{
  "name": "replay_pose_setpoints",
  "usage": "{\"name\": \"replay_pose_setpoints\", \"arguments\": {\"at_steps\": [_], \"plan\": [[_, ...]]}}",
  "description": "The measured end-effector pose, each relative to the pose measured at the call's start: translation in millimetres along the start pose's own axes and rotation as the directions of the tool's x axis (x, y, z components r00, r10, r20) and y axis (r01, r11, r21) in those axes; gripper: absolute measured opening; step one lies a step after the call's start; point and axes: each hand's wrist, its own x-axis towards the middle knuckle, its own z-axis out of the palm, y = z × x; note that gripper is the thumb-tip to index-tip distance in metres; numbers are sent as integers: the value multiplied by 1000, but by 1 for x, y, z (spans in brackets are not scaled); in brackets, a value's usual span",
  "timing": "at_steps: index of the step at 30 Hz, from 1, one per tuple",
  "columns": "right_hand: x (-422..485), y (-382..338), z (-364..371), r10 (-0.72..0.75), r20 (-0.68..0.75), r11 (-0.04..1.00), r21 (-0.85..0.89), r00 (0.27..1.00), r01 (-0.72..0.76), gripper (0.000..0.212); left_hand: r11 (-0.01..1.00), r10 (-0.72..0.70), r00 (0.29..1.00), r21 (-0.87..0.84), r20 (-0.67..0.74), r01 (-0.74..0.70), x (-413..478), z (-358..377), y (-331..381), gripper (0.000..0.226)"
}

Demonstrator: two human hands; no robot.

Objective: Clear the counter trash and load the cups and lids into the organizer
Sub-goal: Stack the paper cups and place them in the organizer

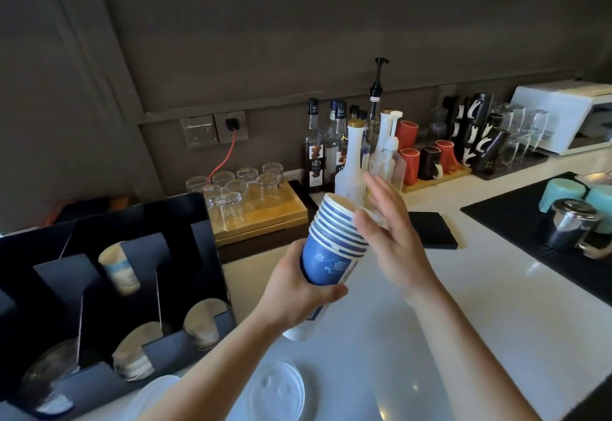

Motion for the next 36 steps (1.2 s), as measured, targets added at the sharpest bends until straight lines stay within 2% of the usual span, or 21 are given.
{"name": "replay_pose_setpoints", "arguments": {"at_steps": [2, 7, 10, 13, 15, 17, 19, 21, 24, 26, 28, 30, 31, 33, 36], "plan": [[3, 1, 8, -56, 38, 987, -151, 998, 61, 46, 999, 11, 1000, 40, 4, -12, -3, -4, -2, 72], [-14, 10, 32, -49, -19, 988, -144, 999, 46, 40, 990, 24, 1000, 136, -13, -22, -9, -16, -11, 79], [-17, 10, 33, -89, 20, 975, -202, 996, 91, 46, 988, 12, 1000, 154, -25, -8, -15, -18, -17, 79], [-13, 6, 24, -30, 138, 970, -235, 990, 62, 63, 958, 41, 999, 284, -5, -38, -18, -27, -17, 80], [-10, 2, 15, 18, 201, 969, -244, 979, 32, 73, 889, 86, 996, 450, 25, -88, -18, -36, -13, 84], [-9, -1, 6, 14, 319, 913, -390, 948, 118, 81, 744, 136, 987, 649, 82, -157, -17, -43, -5, 88], [-10, -3, 4, -8, 440, 744, -598, 898, 299, 96, 545, 218, 964, 799, 155, -252, -13, -47, 4, 89], [-13, -6, 10, 8, 476, 603, -704, 880, 375, 108, 407, 272, 935, 854, 226, -325, -9, -52, 14, 87], [-20, -5, 26, -6, 446, 464, -792, 895, 398, 104, 336, 265, 922, 870, 282, -362, -5, -57, 29, 79], [-23, 0, 33, -55, 411, 430, -813, 910, 393, 91, 302, 249, 917, 875, 312, -379, -3, -57, 36, 75], [-23, 6, 33, -76, 343, 515, -791, 936, 331, 82, 242, 287, 906, 892, 310, -382, -4, -58, 42, 76], [-21, 12, 31, -28, 234, 660, -726, 972, 194, 77, 178, 411, 873, 916, 263, -360, -9, -63, 48, 77], [-20, 14, 30, 8, 179, 735, -668, 984, 116, 72, 189, 488, 847, 921, 213, -340, -13, -66, 47, 77], [-20, 19, 32, 81, 107, 851, -525, 991, -13, 66, 288, 597, 800, 912, 68, -292, -25, -78, 36, 76], [-15, 21, 41, 176, 59, 938, -314, 983, -149, 71, 433, 577, 809, 881, -110, -190, -47, -103, 6, 71]]}}
